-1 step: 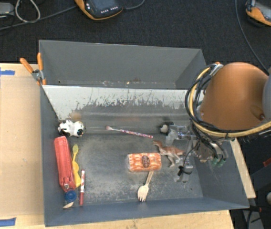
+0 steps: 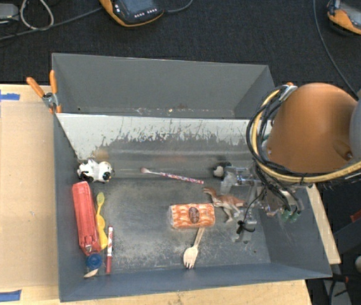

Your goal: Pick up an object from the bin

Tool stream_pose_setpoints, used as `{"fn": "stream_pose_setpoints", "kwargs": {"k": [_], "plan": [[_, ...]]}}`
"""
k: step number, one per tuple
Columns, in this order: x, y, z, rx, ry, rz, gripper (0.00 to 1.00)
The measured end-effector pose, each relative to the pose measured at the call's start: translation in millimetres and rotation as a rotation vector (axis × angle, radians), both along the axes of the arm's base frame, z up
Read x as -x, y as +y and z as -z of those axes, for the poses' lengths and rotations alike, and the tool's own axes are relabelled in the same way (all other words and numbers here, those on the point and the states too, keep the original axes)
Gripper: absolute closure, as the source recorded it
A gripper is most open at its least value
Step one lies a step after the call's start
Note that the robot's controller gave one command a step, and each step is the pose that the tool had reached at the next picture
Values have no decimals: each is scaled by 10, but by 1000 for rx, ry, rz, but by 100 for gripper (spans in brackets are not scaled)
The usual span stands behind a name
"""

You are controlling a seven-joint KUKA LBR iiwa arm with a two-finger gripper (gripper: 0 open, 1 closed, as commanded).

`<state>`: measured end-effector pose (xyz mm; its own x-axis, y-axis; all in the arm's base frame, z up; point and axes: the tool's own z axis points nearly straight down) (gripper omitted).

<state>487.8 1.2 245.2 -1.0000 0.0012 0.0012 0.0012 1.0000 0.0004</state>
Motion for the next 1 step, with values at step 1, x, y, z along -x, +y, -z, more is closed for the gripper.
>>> {"fn": "stream_pose_setpoints", "kwargs": {"k": [1], "plan": [[-252,125,656,0,-6,-73,0]]}}
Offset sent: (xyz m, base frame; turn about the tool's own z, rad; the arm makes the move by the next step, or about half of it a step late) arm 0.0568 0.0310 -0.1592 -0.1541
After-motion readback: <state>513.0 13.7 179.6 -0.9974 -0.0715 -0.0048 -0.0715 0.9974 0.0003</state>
